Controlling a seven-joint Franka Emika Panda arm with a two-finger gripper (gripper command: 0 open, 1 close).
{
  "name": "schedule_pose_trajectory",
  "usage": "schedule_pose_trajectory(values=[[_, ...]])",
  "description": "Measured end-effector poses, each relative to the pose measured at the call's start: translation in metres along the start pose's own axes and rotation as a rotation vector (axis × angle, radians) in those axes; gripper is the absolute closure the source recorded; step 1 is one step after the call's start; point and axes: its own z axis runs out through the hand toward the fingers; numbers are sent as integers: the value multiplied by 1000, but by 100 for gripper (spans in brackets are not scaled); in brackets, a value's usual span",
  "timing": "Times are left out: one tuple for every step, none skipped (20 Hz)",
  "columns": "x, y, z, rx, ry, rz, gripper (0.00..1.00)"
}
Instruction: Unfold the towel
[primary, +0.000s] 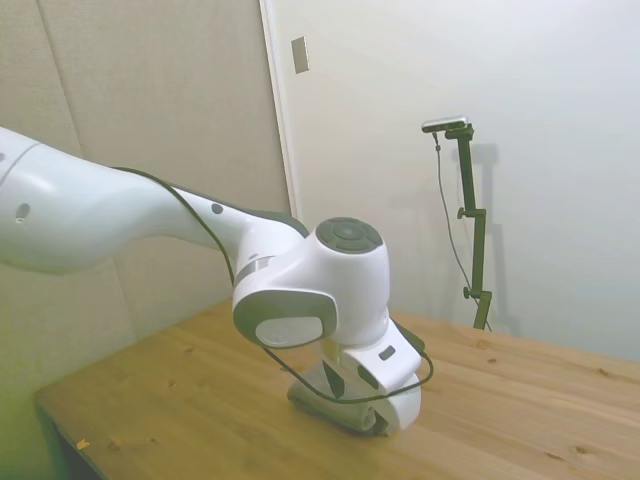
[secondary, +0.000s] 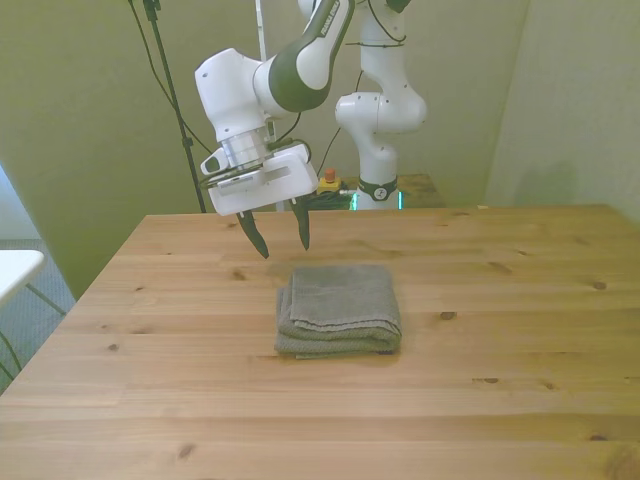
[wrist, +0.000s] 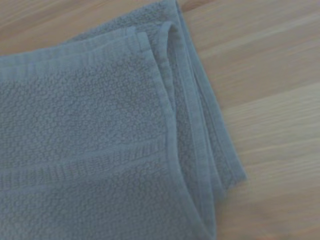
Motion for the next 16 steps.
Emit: schedule_pose_trajectory(values=[[6, 2, 4, 17, -20, 1, 0], [11, 4, 7, 29, -38, 0, 0], [16, 6, 10, 39, -54, 1, 0], [19, 6, 13, 45, -70, 0, 0], [21, 6, 16, 49, -84, -3, 100], [22, 4, 19, 54, -94, -4, 100], [23, 2, 22, 59, -106, -8, 100], [22, 0, 26, 66, -116, -15, 100], [21, -2, 30, 72, -129, -24, 100], [20, -4, 34, 80, -140, -30, 100], [18, -6, 37, 82, -151, -35, 100], [16, -8, 39, 82, -163, -40, 100], [15, -10, 40, 82, -167, -44, 100], [14, -11, 41, 82, -169, -46, 100], [13, -12, 42, 81, -170, -48, 100], [13, -12, 42, 81, -172, -48, 100]])
